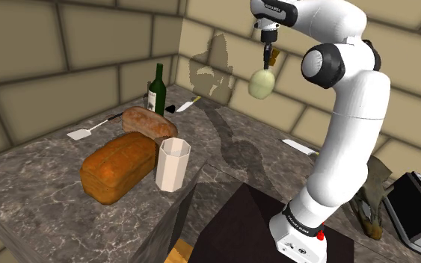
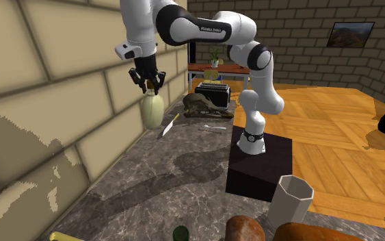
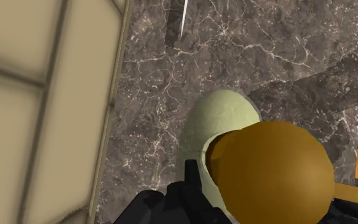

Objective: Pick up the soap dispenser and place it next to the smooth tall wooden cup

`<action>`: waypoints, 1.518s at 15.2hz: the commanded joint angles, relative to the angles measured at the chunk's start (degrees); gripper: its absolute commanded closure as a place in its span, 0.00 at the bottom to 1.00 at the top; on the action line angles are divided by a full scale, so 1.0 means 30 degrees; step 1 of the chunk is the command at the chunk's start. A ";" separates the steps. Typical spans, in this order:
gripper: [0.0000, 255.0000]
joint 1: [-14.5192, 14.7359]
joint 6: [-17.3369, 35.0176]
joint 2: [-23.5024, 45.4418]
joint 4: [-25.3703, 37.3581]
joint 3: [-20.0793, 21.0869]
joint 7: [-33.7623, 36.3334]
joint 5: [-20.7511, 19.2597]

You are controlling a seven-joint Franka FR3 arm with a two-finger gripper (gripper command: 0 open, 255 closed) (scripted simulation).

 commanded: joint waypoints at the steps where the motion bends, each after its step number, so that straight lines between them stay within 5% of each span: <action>1: 1.00 0.0932 0.0241 -0.1407 -0.1831 0.0212 0.1003 -0.0457; 11: 1.00 0.4130 0.0076 -0.6306 -0.7664 0.2160 0.5981 -0.1529; 23: 1.00 0.6820 -0.1178 -0.9005 -1.0467 0.5215 1.1775 -0.0616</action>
